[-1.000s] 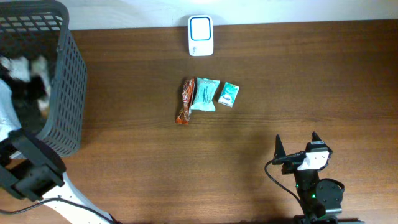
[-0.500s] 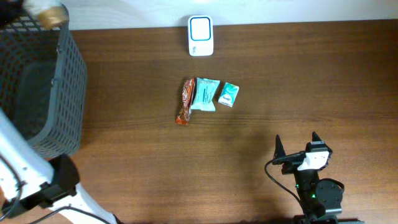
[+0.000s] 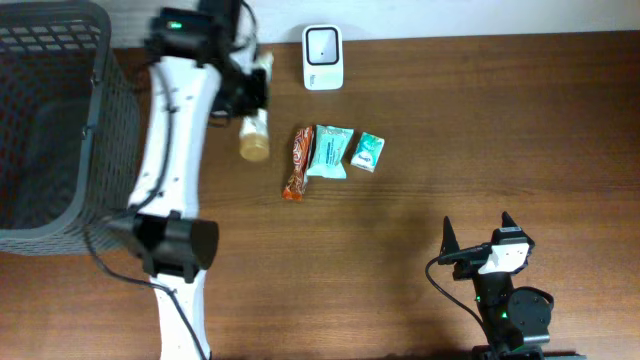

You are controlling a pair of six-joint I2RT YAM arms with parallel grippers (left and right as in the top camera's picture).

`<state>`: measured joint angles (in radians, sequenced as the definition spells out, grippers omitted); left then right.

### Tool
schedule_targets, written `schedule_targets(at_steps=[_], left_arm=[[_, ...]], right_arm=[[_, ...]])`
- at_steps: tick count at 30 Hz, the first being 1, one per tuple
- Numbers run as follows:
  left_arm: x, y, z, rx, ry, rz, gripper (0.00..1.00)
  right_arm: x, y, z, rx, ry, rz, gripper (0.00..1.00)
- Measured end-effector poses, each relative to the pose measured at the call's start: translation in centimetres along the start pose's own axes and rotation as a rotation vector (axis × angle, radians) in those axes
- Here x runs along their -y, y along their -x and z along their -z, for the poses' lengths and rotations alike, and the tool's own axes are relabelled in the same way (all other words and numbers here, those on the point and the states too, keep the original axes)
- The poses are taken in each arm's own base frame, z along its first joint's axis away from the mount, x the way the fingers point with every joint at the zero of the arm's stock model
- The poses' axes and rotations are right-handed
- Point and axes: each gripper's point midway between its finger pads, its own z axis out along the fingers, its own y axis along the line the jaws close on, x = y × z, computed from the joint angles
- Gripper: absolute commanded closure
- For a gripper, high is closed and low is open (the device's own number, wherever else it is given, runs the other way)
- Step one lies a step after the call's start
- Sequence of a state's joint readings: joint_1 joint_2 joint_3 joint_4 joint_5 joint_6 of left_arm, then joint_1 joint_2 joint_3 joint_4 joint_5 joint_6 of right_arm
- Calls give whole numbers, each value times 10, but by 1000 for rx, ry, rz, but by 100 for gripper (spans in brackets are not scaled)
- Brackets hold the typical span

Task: Scan the item barcode
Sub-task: 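Scan the Pantene tube and lay it left of the red bar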

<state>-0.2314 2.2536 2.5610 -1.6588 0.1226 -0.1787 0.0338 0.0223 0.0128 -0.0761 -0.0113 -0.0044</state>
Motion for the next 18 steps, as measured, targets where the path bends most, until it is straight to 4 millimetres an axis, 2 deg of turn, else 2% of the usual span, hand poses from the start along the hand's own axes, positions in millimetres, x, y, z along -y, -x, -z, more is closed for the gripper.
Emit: schedule_targets(at_steps=[3, 5, 6, 7, 8, 9, 10, 11, 14, 16, 17, 18], left_arm=[[5, -20, -61, -135, 81, -48, 100], [4, -40, -112, -227, 127, -77, 100], [3, -44, -117, -244, 133, -78, 100], [-3, -50, -136, -258, 149, -80, 100], [-9, -55, -151, -266, 166, -81, 80], [-12, -57, -158, -267, 176, -81, 57], [-13, -54, -160, -254, 182, -90, 35], [-14, -51, -161, -240, 185, -89, 3], [-14, -49, -154, -240, 193, -88, 1], [-10, -27, -120, -181, 182, -80, 1], [-7, -20, -94, -163, 178, -76, 1], [-3, -3, -63, -89, 164, -70, 1]], right_arm=[[0, 0, 0, 0, 0, 0, 1], [0, 0, 0, 0, 0, 0, 1], [0, 0, 0, 0, 0, 0, 1], [0, 0, 0, 0, 0, 0, 1], [0, 0, 0, 0, 0, 0, 1], [0, 0, 0, 0, 0, 0, 1], [0, 0, 0, 0, 0, 0, 1], [0, 0, 0, 0, 0, 0, 1], [0, 0, 0, 0, 0, 0, 1], [0, 0, 0, 0, 0, 0, 2], [0, 0, 0, 0, 0, 0, 1], [0, 0, 0, 0, 0, 0, 1]])
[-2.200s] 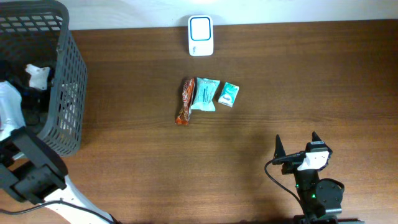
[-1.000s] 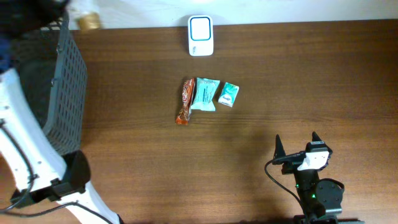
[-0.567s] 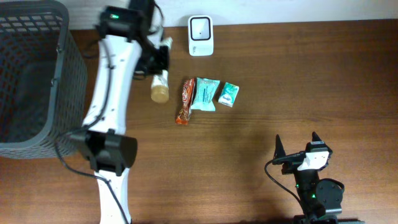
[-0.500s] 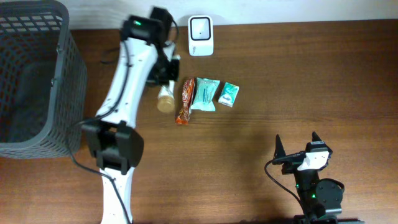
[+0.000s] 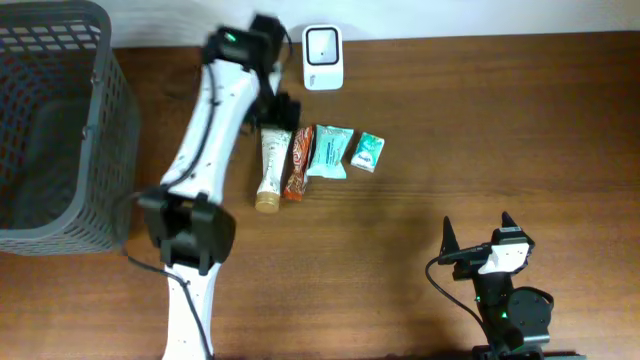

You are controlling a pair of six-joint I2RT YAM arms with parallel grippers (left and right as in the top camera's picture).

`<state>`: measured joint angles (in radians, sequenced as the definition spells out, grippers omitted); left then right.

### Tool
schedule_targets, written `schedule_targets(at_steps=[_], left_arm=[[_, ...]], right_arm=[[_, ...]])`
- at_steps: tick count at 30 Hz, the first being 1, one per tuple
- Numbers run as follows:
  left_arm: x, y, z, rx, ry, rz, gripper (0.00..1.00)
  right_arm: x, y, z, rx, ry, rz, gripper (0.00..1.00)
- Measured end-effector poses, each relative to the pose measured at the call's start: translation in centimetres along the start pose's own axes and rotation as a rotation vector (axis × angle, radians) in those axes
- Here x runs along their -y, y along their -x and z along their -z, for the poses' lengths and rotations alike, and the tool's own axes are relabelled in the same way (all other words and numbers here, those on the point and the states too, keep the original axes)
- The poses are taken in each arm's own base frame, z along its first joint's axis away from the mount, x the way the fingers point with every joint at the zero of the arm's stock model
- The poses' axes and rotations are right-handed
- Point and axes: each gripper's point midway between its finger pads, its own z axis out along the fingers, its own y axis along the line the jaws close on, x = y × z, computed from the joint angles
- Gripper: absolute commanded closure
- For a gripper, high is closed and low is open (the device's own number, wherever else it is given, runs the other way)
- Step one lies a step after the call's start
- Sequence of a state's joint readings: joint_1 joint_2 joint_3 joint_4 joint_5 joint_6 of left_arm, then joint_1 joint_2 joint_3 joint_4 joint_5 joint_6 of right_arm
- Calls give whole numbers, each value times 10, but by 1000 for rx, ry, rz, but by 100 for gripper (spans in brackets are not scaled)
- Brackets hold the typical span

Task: Scan the item barcode
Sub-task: 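Scan the Pantene tube and lay it left of the red bar, then reach the right gripper to the small green packet and grasp it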

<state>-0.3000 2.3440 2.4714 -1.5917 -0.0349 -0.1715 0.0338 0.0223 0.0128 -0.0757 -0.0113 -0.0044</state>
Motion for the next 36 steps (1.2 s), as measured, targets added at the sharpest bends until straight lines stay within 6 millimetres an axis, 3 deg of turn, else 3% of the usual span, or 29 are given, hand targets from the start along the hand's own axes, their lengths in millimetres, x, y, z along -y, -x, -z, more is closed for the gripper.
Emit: schedule_targets(at_steps=[2, 3, 5, 8, 12, 14, 16, 18, 19, 21, 23, 24, 25, 27, 29, 31, 33, 34, 36], left_arm=[[-10, 20, 78, 209, -32, 29, 1], [-13, 27, 107, 304, -46, 38, 1], [-22, 25, 173, 488, -69, 58, 1], [-43, 7, 224, 606, -69, 95, 1], [-111, -18, 269, 714, -11, 241, 1], [-139, -25, 275, 729, 24, 305, 1], [-153, -27, 271, 713, 40, 337, 1], [-164, -28, 262, 683, 52, 361, 1], [-167, -28, 256, 660, 55, 368, 1], [-167, -27, 245, 622, 55, 369, 1], [-168, -27, 242, 611, 55, 370, 1], [-168, -27, 242, 611, 55, 370, 1], [-168, -27, 242, 610, 55, 369, 1], [-168, -27, 241, 609, 55, 369, 1], [-167, -27, 241, 607, 55, 369, 1], [-168, -27, 241, 606, 55, 370, 1], [-168, -27, 240, 606, 55, 370, 1], [-168, -27, 240, 606, 55, 370, 1], [-168, -26, 241, 608, 55, 370, 1]], right_arm=[[0, 0, 0, 0, 0, 0, 1], [0, 0, 0, 0, 0, 0, 1], [0, 0, 0, 0, 0, 1, 1], [0, 0, 0, 0, 0, 0, 1], [0, 0, 0, 0, 0, 0, 1], [0, 0, 0, 2, 0, 0, 1], [-10, 20, 1, 81, 62, -39, 1], [-56, 45, 13, 160, 346, -157, 1], [-68, 49, 19, 166, 425, -182, 1], [-85, 95, 43, 340, 569, -199, 1], [-82, 141, 67, 523, 591, -214, 1], [-79, 143, 67, 517, 580, -233, 1], [-73, 153, 61, 476, 532, -264, 2], [-66, 199, 61, 428, 467, -232, 1], [-64, 213, 46, 232, 408, -165, 1], [-60, 205, 11, -66, 359, -131, 1], [-63, 183, -10, -292, 370, -146, 1], [-84, 168, -33, -501, 495, -202, 1], [-103, 158, -61, -571, 618, -258, 1]])
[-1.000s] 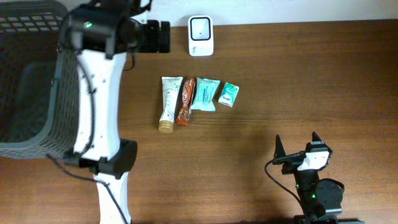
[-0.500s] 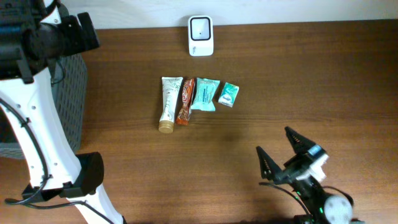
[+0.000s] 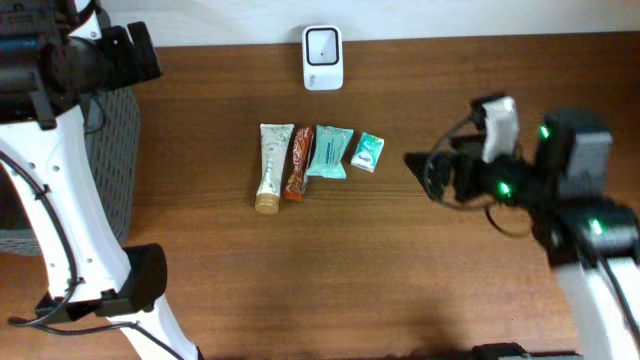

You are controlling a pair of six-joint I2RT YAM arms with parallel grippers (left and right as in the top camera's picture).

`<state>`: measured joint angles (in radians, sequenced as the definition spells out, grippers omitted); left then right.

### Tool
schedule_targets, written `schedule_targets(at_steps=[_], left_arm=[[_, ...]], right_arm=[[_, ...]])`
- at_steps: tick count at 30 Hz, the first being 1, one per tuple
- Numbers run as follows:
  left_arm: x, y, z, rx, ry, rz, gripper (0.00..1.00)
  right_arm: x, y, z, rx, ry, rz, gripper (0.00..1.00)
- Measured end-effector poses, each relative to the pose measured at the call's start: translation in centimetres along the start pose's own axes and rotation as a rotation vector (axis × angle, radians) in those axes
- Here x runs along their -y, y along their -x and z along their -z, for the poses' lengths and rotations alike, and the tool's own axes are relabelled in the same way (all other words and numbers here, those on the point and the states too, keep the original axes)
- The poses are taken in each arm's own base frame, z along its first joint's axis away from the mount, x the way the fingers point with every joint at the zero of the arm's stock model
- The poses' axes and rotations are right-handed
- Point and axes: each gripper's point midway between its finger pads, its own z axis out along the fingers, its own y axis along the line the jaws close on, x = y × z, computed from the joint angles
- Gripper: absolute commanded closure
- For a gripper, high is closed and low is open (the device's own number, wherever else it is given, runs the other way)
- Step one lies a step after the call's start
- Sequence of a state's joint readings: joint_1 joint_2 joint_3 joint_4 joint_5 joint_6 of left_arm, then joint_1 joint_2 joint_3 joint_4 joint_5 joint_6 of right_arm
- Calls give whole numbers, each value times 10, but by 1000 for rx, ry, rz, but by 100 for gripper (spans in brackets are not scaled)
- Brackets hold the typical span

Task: Scan the item barcode
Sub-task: 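Reach the right gripper to the small green packet and grasp it, then hold the small packet under the scanner with the right gripper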

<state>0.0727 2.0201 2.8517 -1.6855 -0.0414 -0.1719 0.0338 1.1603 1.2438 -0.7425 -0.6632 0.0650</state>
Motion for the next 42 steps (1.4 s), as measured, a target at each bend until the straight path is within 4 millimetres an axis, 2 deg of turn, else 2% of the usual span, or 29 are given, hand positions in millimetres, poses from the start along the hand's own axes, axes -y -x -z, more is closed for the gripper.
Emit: schedule_targets(at_steps=[1, 2, 3, 6, 9, 13, 18, 22, 23, 25, 32, 33, 34, 39, 41, 42], left_arm=[[0, -1, 0, -4, 0, -1, 1], [0, -1, 0, -3, 1, 0, 1], [0, 0, 0, -1, 1, 0, 1], [0, -1, 0, -2, 0, 0, 1], [0, -1, 0, -2, 0, 0, 1], [0, 0, 0, -2, 0, 0, 1], [0, -1, 0, -2, 0, 0, 1], [0, -1, 0, -2, 0, 0, 1], [0, -1, 0, -2, 0, 0, 1], [0, -1, 0, -2, 0, 0, 1], [0, -1, 0, -2, 0, 0, 1], [0, -1, 0, -2, 0, 0, 1], [0, -1, 0, -2, 0, 0, 1], [0, 0, 0, -2, 1, 0, 1], [0, -1, 0, -2, 0, 0, 1], [0, -1, 0, -2, 0, 0, 1]], right_arm=[[10, 6, -26, -25, 60, -53, 12], [20, 5, -43, -46, 78, -98, 22], [42, -7, -71, -110, 67, -210, 21], [101, -54, -128, -260, -37, -490, 25], [133, -87, -169, -321, -53, -624, 25], [151, -117, -195, -378, -54, -700, 25], [156, -116, -206, -356, -71, -678, 33], [155, -132, -226, -378, -122, -682, 37], [153, -139, -233, -389, -131, -681, 39], [150, -141, -239, -390, -139, -669, 56], [160, -139, -240, -364, -190, -638, 58], [160, -138, -240, -363, -190, -637, 68], [160, -138, -240, -363, -190, -637, 96], [159, -140, -237, -391, -187, -599, 96], [154, -140, -228, -464, -200, -574, 96], [150, -139, -217, -540, -222, -554, 96]])
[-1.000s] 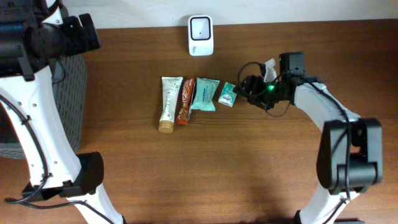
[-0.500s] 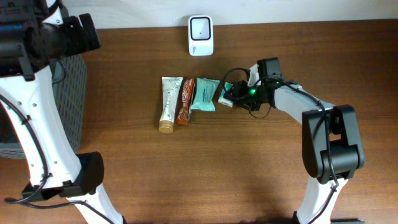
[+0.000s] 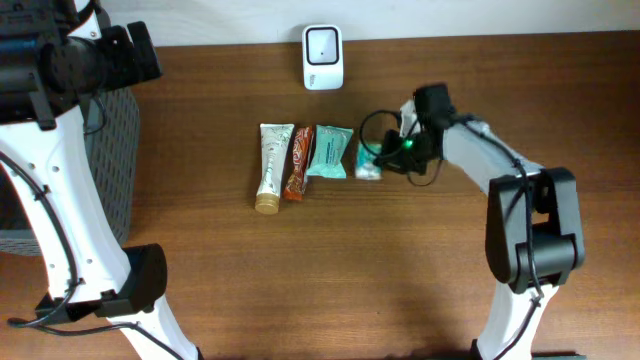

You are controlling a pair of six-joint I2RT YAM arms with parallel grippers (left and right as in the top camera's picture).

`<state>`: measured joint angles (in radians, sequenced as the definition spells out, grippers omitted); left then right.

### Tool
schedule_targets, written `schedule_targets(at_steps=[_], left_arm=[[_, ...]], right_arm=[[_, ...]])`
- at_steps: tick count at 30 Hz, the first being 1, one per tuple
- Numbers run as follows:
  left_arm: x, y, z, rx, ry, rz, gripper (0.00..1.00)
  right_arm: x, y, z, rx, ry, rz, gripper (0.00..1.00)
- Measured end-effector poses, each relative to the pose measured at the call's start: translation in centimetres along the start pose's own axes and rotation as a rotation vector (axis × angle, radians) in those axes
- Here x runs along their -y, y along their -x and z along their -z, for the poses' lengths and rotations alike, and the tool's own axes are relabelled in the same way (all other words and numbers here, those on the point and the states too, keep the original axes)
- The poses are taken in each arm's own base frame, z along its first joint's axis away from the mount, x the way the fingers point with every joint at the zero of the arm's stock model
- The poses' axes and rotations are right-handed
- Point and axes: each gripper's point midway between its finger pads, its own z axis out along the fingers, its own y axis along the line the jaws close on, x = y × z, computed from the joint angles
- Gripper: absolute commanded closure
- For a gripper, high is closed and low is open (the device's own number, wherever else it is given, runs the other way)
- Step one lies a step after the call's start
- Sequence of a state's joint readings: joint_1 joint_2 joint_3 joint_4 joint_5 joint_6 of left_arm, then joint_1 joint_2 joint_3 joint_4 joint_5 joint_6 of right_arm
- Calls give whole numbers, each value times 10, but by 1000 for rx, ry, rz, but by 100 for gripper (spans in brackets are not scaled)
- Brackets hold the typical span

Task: Scan the item barcode
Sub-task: 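Hold the small packet under the scanner with the right gripper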

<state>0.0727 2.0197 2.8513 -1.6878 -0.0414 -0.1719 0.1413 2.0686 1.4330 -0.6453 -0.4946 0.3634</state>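
Four items lie in a row mid-table: a cream tube (image 3: pixel 268 166), an orange-brown bar (image 3: pixel 296 162), a teal packet (image 3: pixel 330 152) and a small teal packet (image 3: pixel 366 160). The white barcode scanner (image 3: pixel 322 57) stands at the table's far edge. My right gripper (image 3: pixel 383 152) is down at the small packet's right side, its fingers apparently spread at the packet and partly covering it. My left gripper (image 3: pixel 135 50) hangs high at the far left, over the basket; its jaws are not readable.
A grey mesh basket (image 3: pixel 118 150) stands at the left edge, mostly hidden behind the left arm. The right arm stretches from the front right up to the packets. Bare wood lies in front of the row of items.
My right gripper has moved left from about mid-right of the table to the small teal packet and now sits low against it. The left arm and the four items have not moved.
My left gripper held the cream tube near the scanner while the right arm was parked at the front. The tube then lay beside the orange bar under the left gripper. Later the left arm was back over the basket and the right arm raised; now the right gripper is at the small packet.
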Motion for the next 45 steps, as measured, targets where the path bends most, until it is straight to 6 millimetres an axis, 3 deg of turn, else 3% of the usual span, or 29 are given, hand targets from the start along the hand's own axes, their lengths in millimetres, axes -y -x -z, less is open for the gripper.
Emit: schedule_targets(at_steps=[3, 6, 11, 15, 17, 20, 23, 24, 25, 26, 31, 34, 37, 39, 45], left_arm=[[0, -1, 0, -2, 0, 0, 1], [0, 0, 0, 1, 0, 0, 1], [0, 0, 0, 0, 0, 0, 1], [0, 0, 0, 0, 0, 0, 1], [0, 0, 0, 0, 0, 0, 1], [0, 0, 0, 1, 0, 0, 1], [0, 0, 0, 2, 0, 0, 1], [0, 0, 0, 0, 0, 0, 1], [0, 0, 0, 1, 0, 0, 1], [0, 0, 0, 0, 0, 0, 1], [0, 0, 0, 2, 0, 0, 1], [0, 0, 0, 1, 0, 0, 1], [0, 0, 0, 0, 0, 0, 1], [0, 0, 0, 1, 0, 0, 1], [0, 0, 0, 0, 0, 0, 1]], right_arm=[[-15, 23, 60, -6, -155, 151, 96], [-9, 14, 101, -74, -302, 294, 96], [1, -29, 112, -296, -366, 511, 96], [-21, -40, 102, -325, -275, 609, 96], [-35, -34, 95, -284, -223, 645, 96], [-50, -2, 85, -136, -227, 664, 96], [-52, 58, 88, 114, -446, 693, 96], [-60, 84, 95, 244, -555, 716, 96], [-67, 97, 99, 313, -604, 731, 96], [-91, 121, 108, 470, -653, 762, 96], [-168, 162, 128, 845, -609, 793, 96], [-181, 178, 109, 931, -576, 798, 96], [-163, 187, 51, 893, -595, 833, 96], [-157, 188, 28, 880, -593, 841, 96], [-169, 190, 28, 887, -607, 971, 96]])
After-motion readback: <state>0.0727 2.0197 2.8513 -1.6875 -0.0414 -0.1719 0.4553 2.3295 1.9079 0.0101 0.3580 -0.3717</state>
